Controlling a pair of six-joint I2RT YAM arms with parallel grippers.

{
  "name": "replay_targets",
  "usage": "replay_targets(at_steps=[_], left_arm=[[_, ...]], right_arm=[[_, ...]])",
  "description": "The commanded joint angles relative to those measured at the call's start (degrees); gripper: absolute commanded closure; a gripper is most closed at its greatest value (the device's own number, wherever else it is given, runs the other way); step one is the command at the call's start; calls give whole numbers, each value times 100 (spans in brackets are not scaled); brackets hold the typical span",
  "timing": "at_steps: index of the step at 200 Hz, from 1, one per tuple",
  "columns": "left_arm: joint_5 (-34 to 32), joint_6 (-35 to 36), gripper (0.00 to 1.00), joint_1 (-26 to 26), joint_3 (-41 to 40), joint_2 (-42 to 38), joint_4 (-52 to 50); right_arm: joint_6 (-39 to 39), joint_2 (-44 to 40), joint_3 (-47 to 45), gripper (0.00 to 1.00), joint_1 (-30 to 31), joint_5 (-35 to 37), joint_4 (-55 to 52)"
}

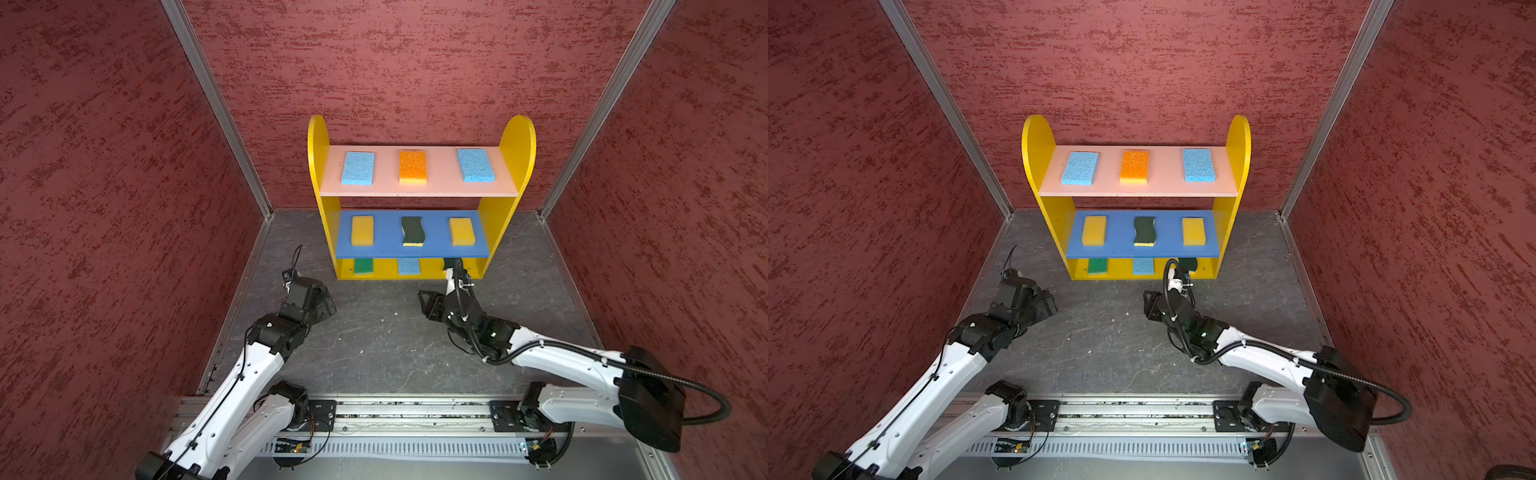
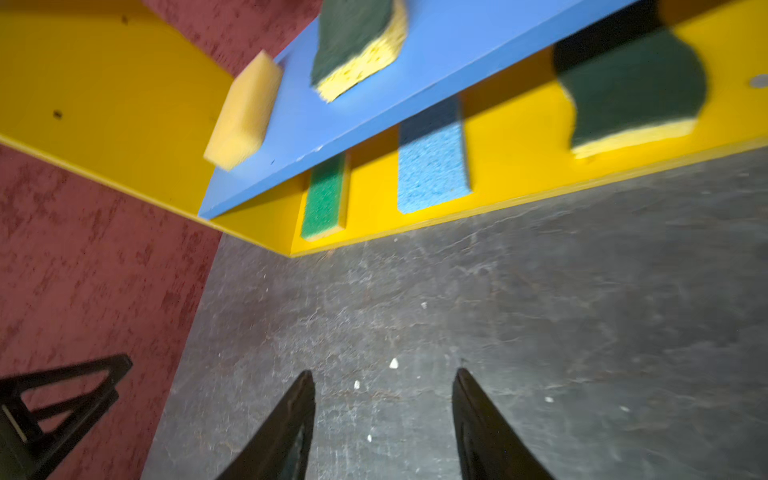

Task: Arrange cleaning sponges on a shelf
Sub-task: Move the cleaning sponge to the shelf, then reset both arms

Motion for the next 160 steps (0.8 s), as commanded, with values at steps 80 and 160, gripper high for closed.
replay_targets(at_steps=[80, 160], left_arm=[[-653, 405, 1, 793, 538, 596, 674], [-383, 1041, 1, 1741, 492, 861, 1574]], right_arm=[[-1981, -1004, 608, 7, -3458, -1416, -1397], [-2424, -110, 433, 5, -5230, -1753, 211]])
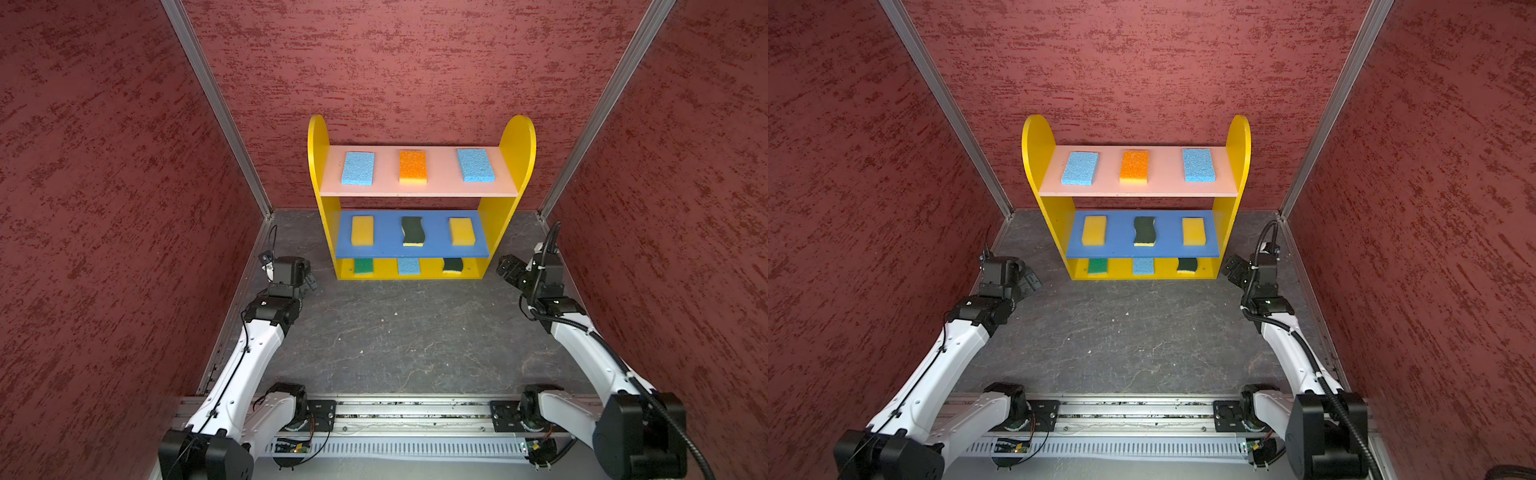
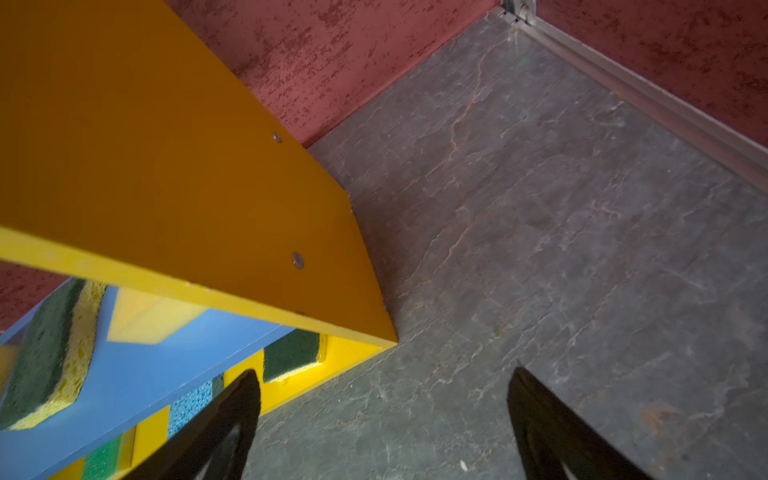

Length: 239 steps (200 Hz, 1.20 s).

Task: Arrange cleaning sponges on a shelf
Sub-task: Reset both arms

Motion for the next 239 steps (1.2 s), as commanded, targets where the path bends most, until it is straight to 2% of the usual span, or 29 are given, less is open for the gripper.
replay_targets(at_steps=[1, 18, 37, 74, 108, 146, 154, 195, 239], left_arm=[[84, 393, 1, 217, -66, 26, 600], [14, 833, 1, 256, -432, 30, 1326], [-91, 895, 1, 320, -700, 100, 1770], [-52, 1388, 1, 424, -901, 761, 2525], [-2, 1877, 1, 501, -1238, 1384, 3785], [520, 1940, 1, 707, -1944, 1543, 5629], [762, 1894, 1, 780, -2019, 1615, 5912], [1963, 2180, 1, 840, -2040, 2348, 7036], [2431, 2512, 1, 706, -2164, 2796, 7650]], right_arm=[[-387, -40, -206, 5, -302, -60, 1054], [-690, -40, -548, 4, -406, 380, 1637], [-1065, 49, -894, 1, -484, 881, 2196], [-1451, 504, -1385, 1, -704, 1148, 3348], [-1732, 886, -2121, 1, -738, 1327, 5193], [-1626, 1625, -2280, 1, -781, 1115, 6114], [-1663, 1597, -2217, 1, -780, 991, 5941], [-2022, 1704, -2357, 1, -774, 194, 6461], [-2150, 1792, -2915, 1, -770, -164, 7581]])
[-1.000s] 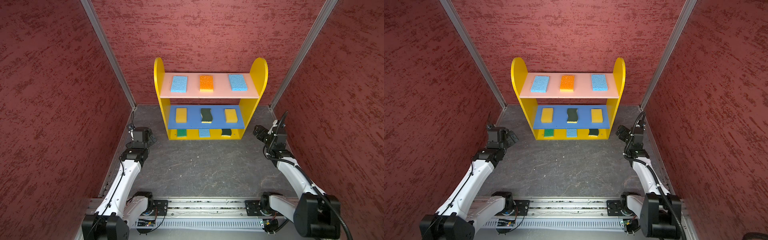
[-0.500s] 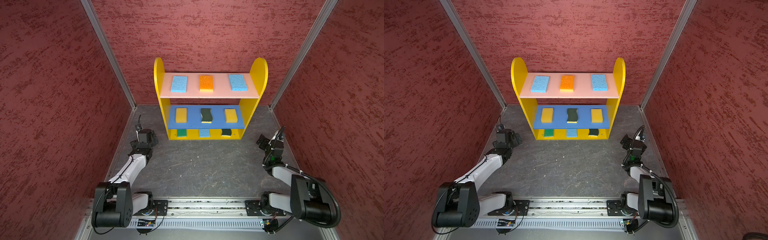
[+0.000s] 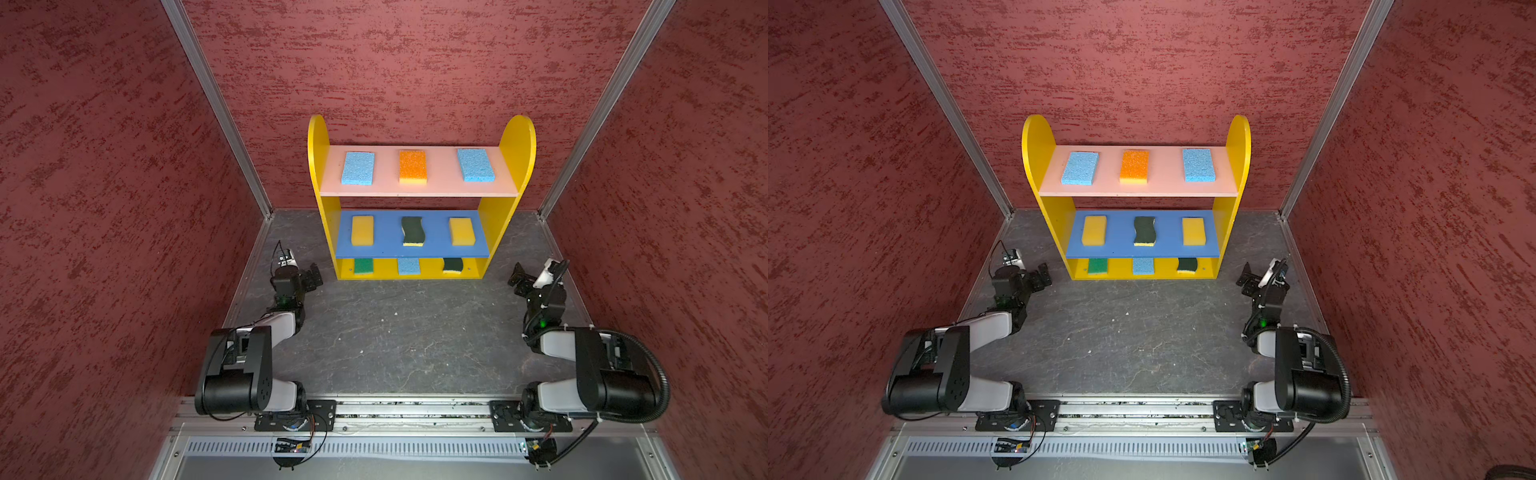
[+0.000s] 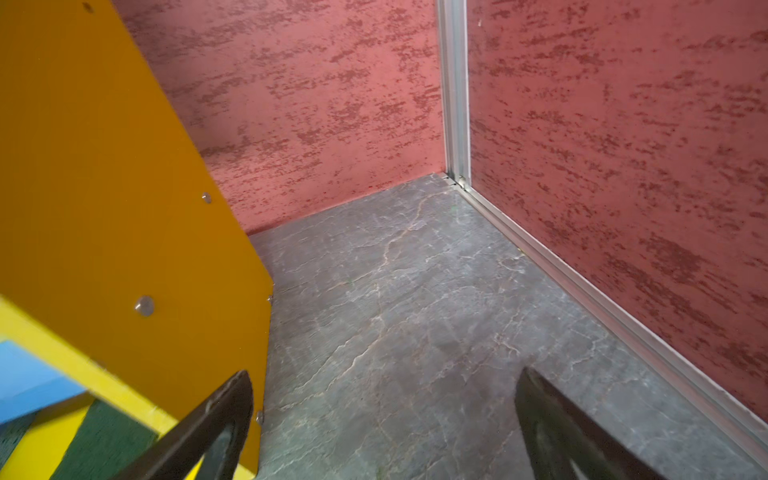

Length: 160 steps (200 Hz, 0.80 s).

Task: Arrange cleaning sponges on a shelf
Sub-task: Reset both arms

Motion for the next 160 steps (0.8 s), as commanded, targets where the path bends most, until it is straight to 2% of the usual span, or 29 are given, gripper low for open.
replay_targets(at_steps=[1, 36, 56, 91, 160], left_arm=[[502, 351, 1, -107, -150, 75, 851], [253, 453, 1, -257, -667, 481, 2200], [61, 444, 1, -305, -590, 463, 2031], [-25, 447, 1, -343, -554, 441, 1913], [-34, 446, 1, -353, -553, 443, 1928]], right_arm=[[-272, 120, -261, 1, -18, -393, 1064], [-297, 544, -507, 1, -11, -483, 1855], [-272, 986, -658, 1, -21, -541, 2620], [-264, 837, -535, 1, -16, -441, 2168], [-246, 892, -645, 1, -17, -445, 2431]])
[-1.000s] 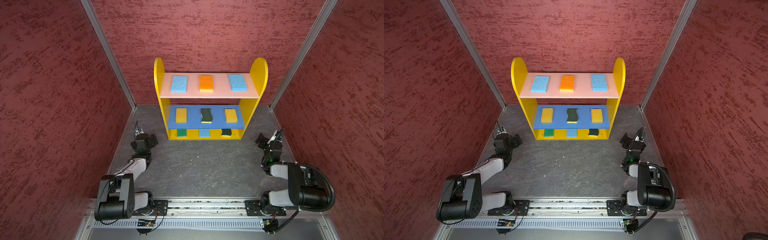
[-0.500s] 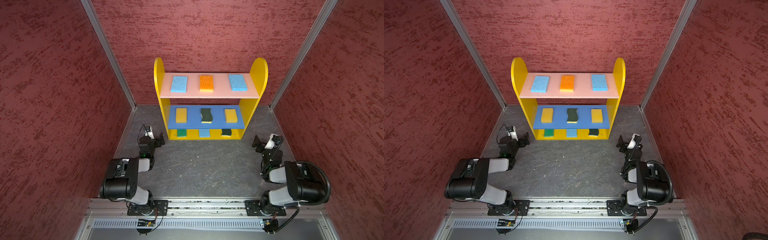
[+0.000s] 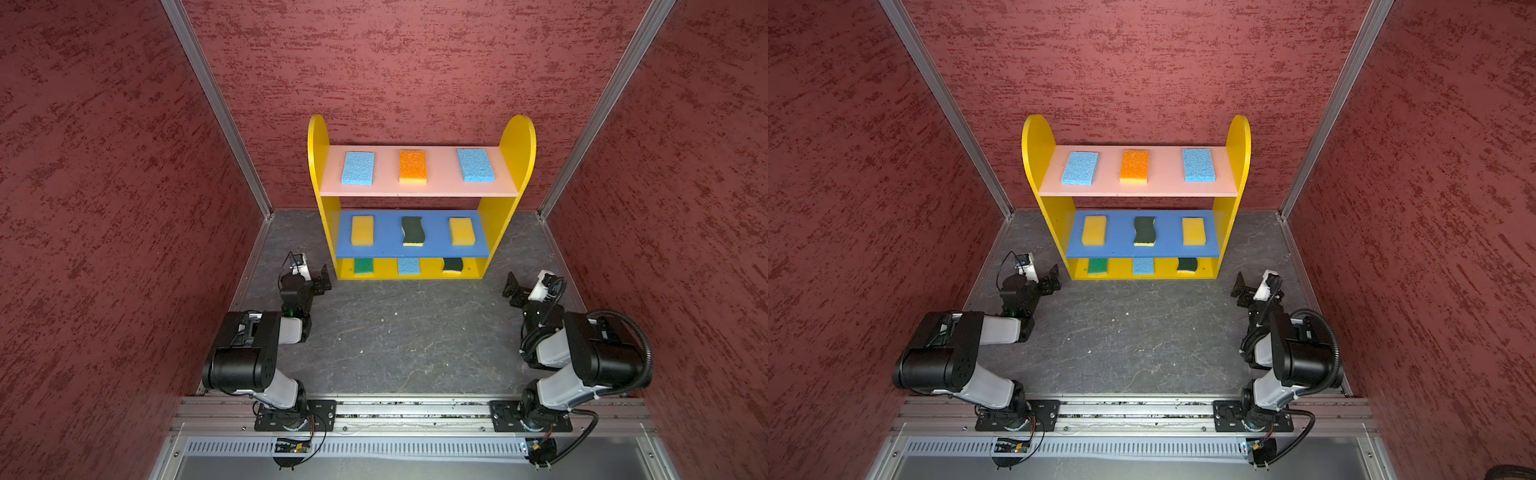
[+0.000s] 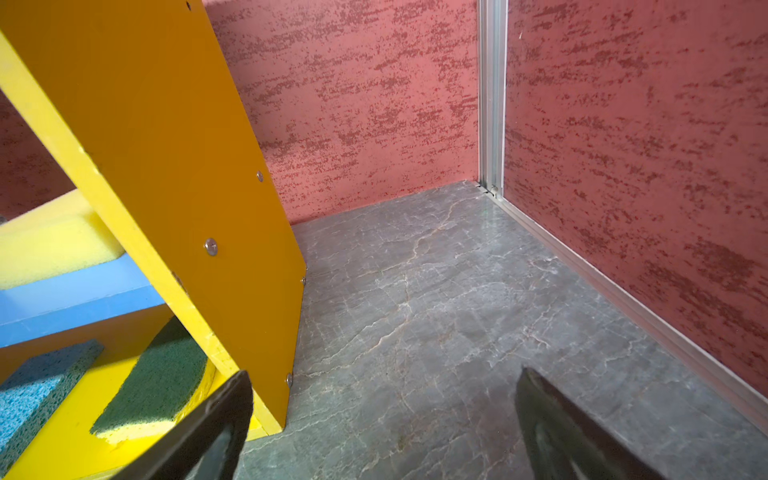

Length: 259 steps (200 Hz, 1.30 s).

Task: Arrange cleaning sponges on a shelf
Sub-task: Reset both arms

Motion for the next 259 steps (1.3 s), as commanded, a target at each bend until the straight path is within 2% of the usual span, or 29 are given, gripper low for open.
replay_targets(at_steps=[1, 259], left_arm=[[-45, 81, 1, -27, 49, -13, 147], [-45, 81, 1, -21, 52, -16, 148]], right_arm=[[-117, -10, -32, 1, -13, -45, 412], [-141, -34, 60, 1, -12, -90, 238]])
